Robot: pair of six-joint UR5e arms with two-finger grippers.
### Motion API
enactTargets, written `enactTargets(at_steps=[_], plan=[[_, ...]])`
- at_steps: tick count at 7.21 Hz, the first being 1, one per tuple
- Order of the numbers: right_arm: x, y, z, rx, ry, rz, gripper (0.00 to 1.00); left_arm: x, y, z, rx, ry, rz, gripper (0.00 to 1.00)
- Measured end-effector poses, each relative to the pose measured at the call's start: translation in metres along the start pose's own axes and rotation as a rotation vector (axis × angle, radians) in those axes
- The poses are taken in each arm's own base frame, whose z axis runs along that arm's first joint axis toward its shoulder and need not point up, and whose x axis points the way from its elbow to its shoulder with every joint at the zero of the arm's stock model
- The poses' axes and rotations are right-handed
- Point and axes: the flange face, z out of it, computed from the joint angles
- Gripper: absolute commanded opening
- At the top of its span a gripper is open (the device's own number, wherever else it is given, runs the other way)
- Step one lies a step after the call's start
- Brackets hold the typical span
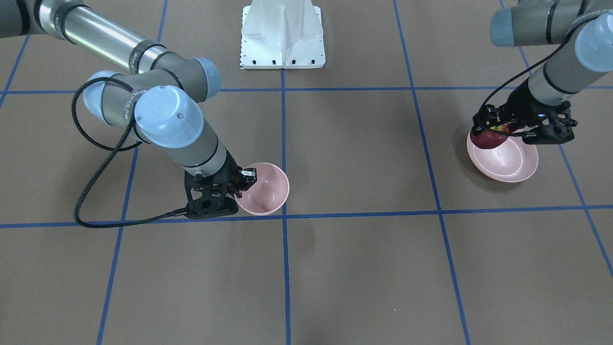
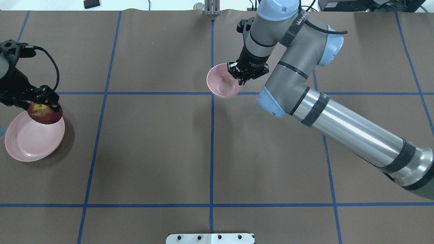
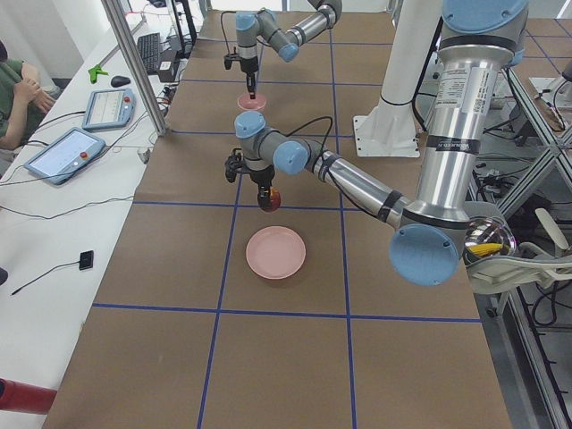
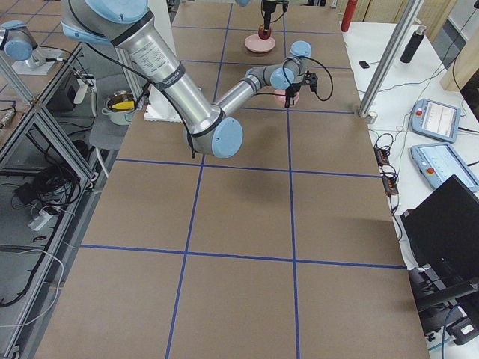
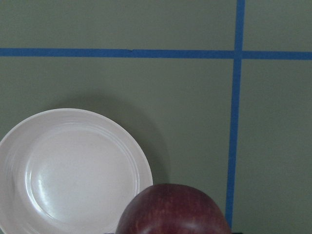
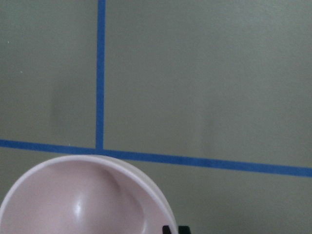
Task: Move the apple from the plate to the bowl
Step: 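Grasp the red apple with left gripper while right gripper slides bowl, then carry the apple over the bowl with left gripper while right withdraws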
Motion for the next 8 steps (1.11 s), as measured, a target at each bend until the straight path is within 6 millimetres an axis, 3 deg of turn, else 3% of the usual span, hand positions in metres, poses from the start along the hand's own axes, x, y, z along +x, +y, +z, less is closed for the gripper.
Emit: enactTargets(at_steps=[1, 3, 6, 7, 8], plan=[[-0.013, -0.003, 0.014, 0.007, -0.002, -0.009, 0.00, 0.009, -0.004, -0.006, 0.001, 0.001, -0.001, 0.00], [-0.033, 0.009, 0.034, -0.002, -0.003, -0.032, 0.00, 0.023, -0.011, -0.015, 0.000, 0.002, -0.004, 0.00], [-0.044, 0.026, 0.051, -0.021, -0.003, -0.052, 0.03, 0.027, -0.013, -0.016, -0.001, 0.001, -0.007, 0.00], [-0.042, 0.026, 0.055, -0.022, 0.002, -0.051, 0.15, 0.027, -0.014, -0.017, -0.001, 0.001, -0.006, 0.00], [-0.037, 0.025, 0.060, -0.020, 0.013, -0.046, 0.59, 0.028, -0.014, -0.016, -0.001, 0.002, -0.009, 0.00]])
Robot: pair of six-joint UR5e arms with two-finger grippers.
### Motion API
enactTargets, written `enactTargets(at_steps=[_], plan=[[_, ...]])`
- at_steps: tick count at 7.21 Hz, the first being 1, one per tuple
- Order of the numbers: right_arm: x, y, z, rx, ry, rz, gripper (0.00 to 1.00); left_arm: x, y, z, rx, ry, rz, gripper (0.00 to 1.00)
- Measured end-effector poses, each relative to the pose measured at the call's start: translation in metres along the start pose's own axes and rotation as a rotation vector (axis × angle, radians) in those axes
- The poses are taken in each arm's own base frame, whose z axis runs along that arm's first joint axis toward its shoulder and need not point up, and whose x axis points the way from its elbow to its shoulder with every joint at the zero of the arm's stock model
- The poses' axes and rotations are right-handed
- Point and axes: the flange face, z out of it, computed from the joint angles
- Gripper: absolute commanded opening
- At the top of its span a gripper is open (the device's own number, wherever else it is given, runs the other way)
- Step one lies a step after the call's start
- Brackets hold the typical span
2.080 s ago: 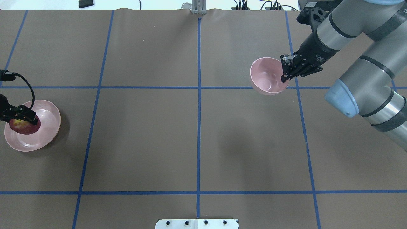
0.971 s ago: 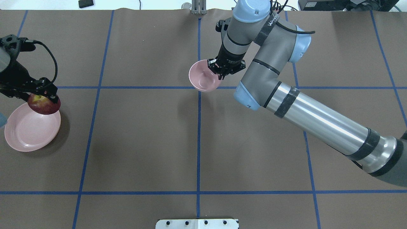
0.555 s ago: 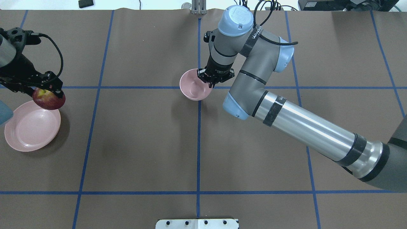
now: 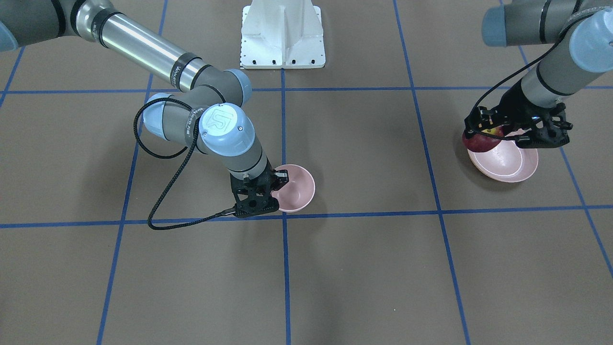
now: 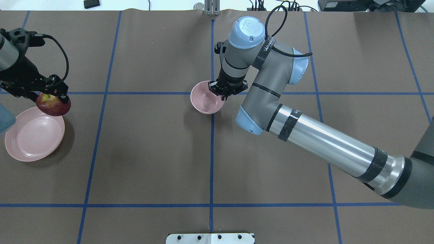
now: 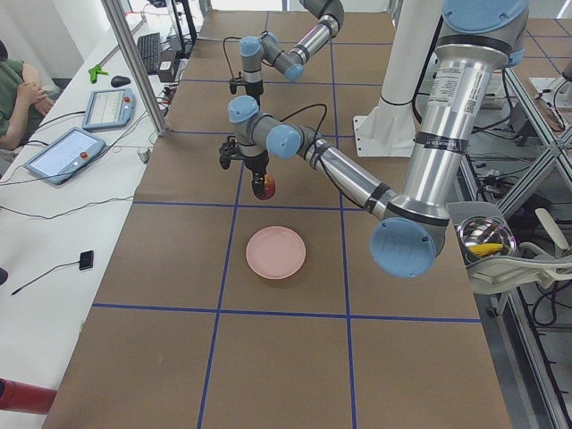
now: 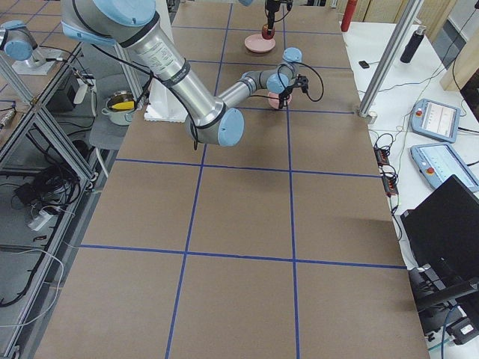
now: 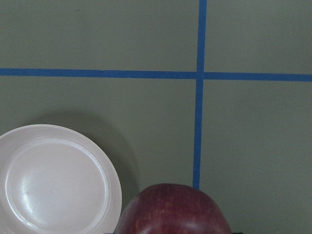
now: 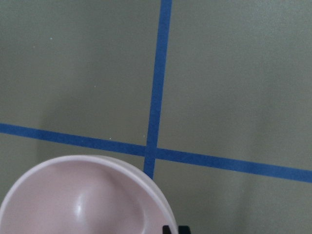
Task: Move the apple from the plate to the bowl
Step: 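Carry the apple over the bowl with left gripper while right withdraws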
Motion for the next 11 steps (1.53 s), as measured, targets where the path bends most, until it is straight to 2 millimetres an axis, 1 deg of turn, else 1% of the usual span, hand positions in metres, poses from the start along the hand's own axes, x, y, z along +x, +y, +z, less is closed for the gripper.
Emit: enactTargets(at_steps=[1, 2, 3, 4, 5, 6, 7, 9, 10, 11], plan=[[0.005, -0.001, 0.004, 0.002, 0.010, 0.004, 1.00, 0.002, -0.001, 0.000, 0.001, 0.001, -0.007, 0.00], [0.008, -0.002, 0.004, 0.005, 0.015, 0.011, 1.00, 0.005, -0.002, -0.001, 0.002, 0.003, -0.014, 0.00], [0.013, -0.008, -0.002, 0.012, 0.014, 0.024, 1.00, 0.009, -0.004, -0.003, 0.007, 0.007, -0.024, 0.00], [0.020, -0.018, -0.017, 0.014, 0.000, 0.045, 1.00, 0.022, -0.008, -0.009, 0.017, 0.018, -0.042, 0.00], [0.037, -0.032, -0.040, -0.004, -0.021, 0.078, 1.00, 0.045, -0.015, -0.017, 0.030, 0.036, -0.067, 0.00], [0.066, -0.048, -0.067, -0.032, -0.029, 0.117, 1.00, 0.081, -0.019, -0.018, 0.031, 0.056, -0.092, 0.00], [0.106, -0.056, -0.088, -0.056, -0.007, 0.135, 1.00, 0.123, -0.021, -0.017, 0.024, 0.075, -0.116, 0.00], [0.202, -0.058, -0.118, -0.084, 0.078, 0.125, 1.00, 0.216, -0.031, -0.020, 0.013, 0.111, -0.170, 0.00], [0.251, -0.058, -0.131, -0.082, 0.103, 0.127, 1.00, 0.264, -0.035, -0.021, 0.013, 0.120, -0.188, 0.00], [0.295, -0.058, -0.140, -0.072, 0.129, 0.148, 1.00, 0.310, -0.037, -0.019, 0.012, 0.122, -0.204, 0.00]])
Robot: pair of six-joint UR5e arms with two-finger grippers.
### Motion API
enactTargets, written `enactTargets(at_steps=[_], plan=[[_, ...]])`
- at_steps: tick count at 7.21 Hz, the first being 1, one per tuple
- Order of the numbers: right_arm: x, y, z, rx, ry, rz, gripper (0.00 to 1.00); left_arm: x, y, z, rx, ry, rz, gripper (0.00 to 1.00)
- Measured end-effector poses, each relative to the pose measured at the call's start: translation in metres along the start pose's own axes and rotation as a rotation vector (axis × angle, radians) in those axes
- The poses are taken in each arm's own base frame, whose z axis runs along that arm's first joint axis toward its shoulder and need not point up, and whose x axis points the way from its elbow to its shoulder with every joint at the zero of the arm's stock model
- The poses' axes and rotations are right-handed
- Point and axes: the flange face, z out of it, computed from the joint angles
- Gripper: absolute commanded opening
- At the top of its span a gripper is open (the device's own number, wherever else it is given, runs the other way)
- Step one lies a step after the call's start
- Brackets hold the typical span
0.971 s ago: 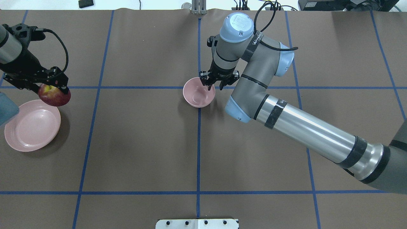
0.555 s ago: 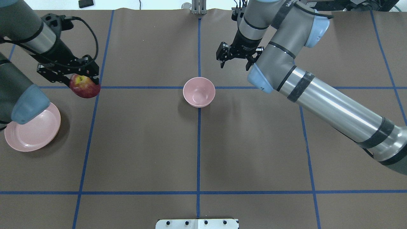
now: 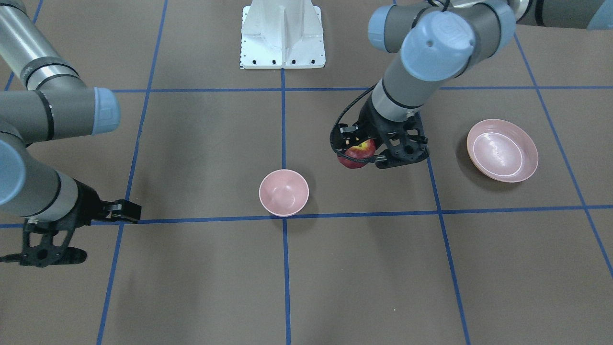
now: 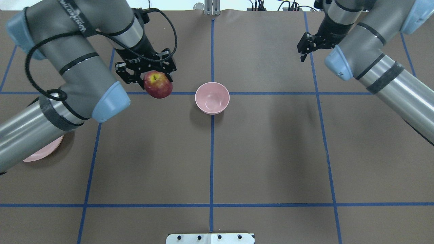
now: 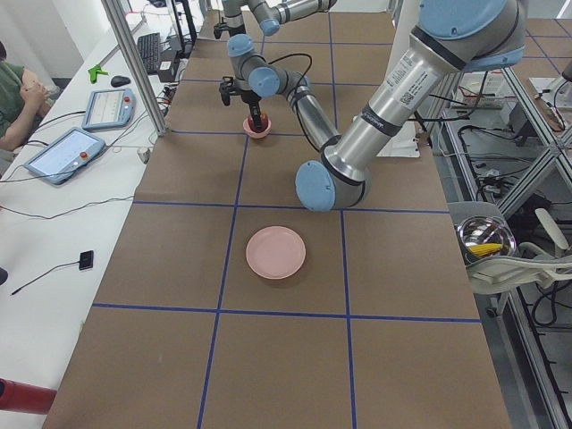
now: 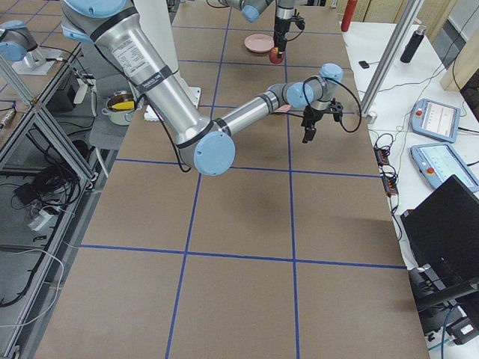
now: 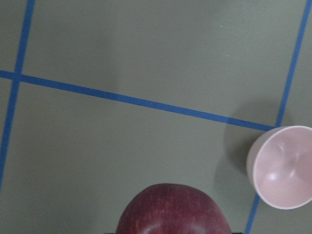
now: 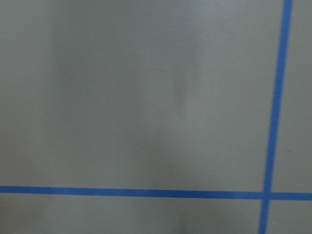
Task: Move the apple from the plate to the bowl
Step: 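Carry the apple over the bowl with left gripper while right withdraws, then lower the apple into the pink bowl and open the left gripper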
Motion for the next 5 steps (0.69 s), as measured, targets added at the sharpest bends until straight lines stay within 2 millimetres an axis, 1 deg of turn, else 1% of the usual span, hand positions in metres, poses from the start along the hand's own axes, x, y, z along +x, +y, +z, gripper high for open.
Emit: enactTargets(at_steps=[1, 2, 3, 4, 5], plan=[[0.031, -0.004, -0.002, 0.017, 0.029, 0.023, 1.00, 0.037, 0.005, 0.011, 0.004, -0.009, -0.009, 0.00], [0.055, -0.006, -0.003, 0.033, 0.056, 0.041, 1.00, 0.065, 0.008, 0.027, 0.014, -0.017, -0.013, 0.00], [0.075, -0.009, -0.009, 0.048, 0.071, 0.057, 1.00, 0.087, 0.009, 0.051, 0.030, -0.016, -0.013, 0.00], [0.097, -0.012, -0.018, 0.060, 0.076, 0.065, 1.00, 0.103, 0.006, 0.075, 0.047, -0.015, -0.012, 0.00], [0.118, -0.013, -0.024, 0.065, 0.080, 0.048, 1.00, 0.114, 0.002, 0.093, 0.054, -0.019, -0.011, 0.00]])
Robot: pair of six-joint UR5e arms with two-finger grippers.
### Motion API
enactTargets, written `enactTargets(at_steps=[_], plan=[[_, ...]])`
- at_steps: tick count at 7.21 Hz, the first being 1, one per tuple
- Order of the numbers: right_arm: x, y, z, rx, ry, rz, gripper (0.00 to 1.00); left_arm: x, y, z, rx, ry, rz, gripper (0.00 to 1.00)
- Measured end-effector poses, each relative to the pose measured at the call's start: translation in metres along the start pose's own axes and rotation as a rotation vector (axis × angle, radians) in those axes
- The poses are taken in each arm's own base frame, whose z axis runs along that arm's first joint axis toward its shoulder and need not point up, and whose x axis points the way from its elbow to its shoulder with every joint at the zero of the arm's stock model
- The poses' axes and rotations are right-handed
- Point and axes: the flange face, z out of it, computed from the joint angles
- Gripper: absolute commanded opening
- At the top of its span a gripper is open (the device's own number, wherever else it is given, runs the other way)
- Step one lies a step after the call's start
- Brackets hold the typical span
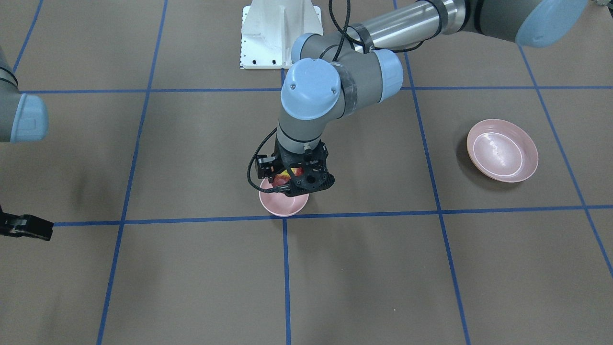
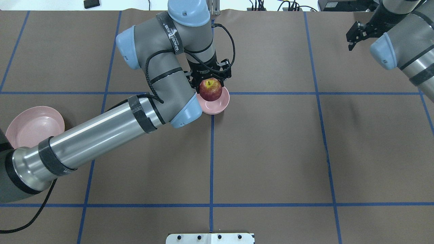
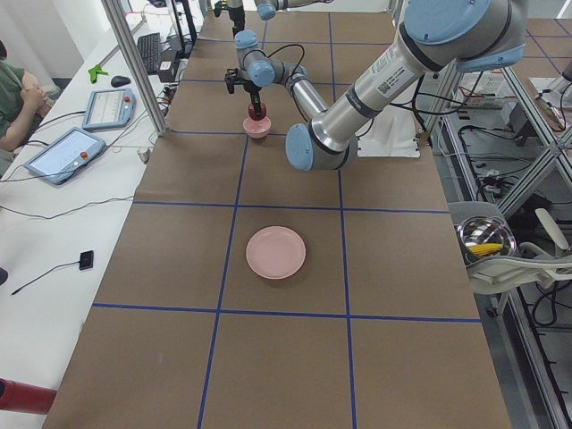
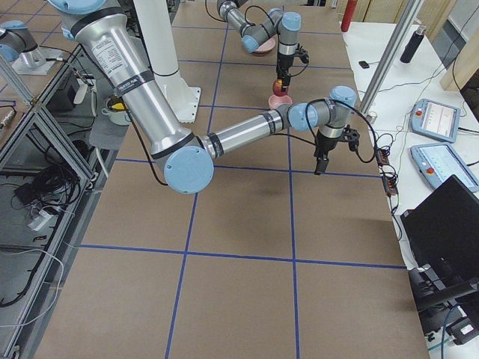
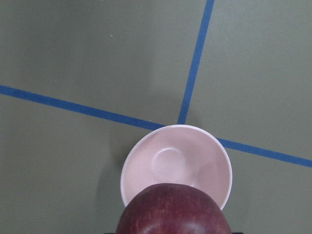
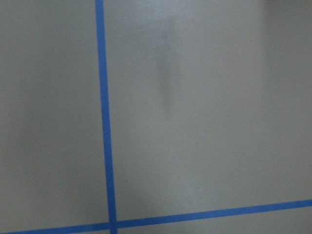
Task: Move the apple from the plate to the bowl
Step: 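Lower the apple into the pink bowl and open the left gripper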
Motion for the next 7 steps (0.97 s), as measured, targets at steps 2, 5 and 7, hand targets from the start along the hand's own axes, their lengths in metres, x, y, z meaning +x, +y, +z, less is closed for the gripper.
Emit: enactTargets(at_steps=[2, 5, 7], plan=[[0.033, -0.002, -0.004, 0.003, 0.003, -0.051, 1.00, 0.006, 0.001, 0.024, 0.002, -0.014, 0.006, 0.00], [0.045, -0.004, -0.010, 0.008, -0.003, -0.053, 1.00, 0.002, -0.004, 0.058, 0.008, -0.022, 0.018, 0.96], [0.046, -0.003, -0.011, 0.007, -0.005, -0.051, 1.00, 0.001, -0.003, 0.065, 0.014, -0.025, 0.020, 0.99]])
